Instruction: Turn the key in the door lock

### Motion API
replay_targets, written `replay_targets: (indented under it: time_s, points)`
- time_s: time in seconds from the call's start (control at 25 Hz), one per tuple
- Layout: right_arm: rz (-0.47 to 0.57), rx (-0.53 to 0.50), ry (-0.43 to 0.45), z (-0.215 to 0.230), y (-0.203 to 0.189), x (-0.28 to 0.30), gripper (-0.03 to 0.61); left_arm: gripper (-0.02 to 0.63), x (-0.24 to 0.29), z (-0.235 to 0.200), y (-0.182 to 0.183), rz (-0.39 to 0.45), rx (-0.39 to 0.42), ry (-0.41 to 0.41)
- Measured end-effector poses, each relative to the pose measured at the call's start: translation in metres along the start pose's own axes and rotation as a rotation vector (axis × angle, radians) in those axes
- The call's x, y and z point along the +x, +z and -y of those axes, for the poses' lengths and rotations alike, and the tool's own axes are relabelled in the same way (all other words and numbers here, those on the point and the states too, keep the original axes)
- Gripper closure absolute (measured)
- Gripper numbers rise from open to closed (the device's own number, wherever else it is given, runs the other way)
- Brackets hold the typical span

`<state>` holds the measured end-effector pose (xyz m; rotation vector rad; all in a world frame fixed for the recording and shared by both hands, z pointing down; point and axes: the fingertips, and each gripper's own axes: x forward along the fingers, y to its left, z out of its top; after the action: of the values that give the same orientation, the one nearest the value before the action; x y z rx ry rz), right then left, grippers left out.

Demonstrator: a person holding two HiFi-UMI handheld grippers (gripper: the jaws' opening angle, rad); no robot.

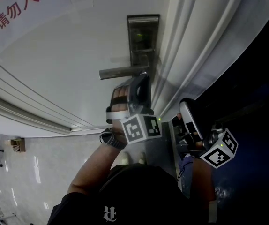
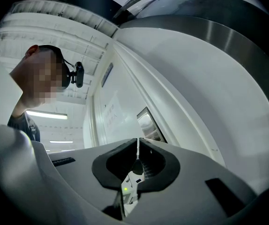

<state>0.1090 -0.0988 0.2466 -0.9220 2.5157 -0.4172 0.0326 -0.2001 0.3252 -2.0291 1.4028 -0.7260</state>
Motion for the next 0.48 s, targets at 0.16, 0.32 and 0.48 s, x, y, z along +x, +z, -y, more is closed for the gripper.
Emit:
replay_targets:
  time_s: [0.16, 0.32, 0.48]
  points:
    - [-0.005, -0.001, 0.001, -0.001, -0.001, 0.002, 0.561, 0.572, -0.008, -0.003, 0.002, 0.044, -0.025, -0.001]
    - [-0.007, 0.002, 0.001, -0.003, -0.002, 0.003, 0.561, 0.558, -0.025, -0.004, 0.0, 0.089, -0.171, -0.053]
    - [-0.005, 0.009, 0.001, -0.004, -0.002, 0.003, 0.561, 0.557, -0.038, -0.007, -0.009, 0.158, -0.725, -0.219]
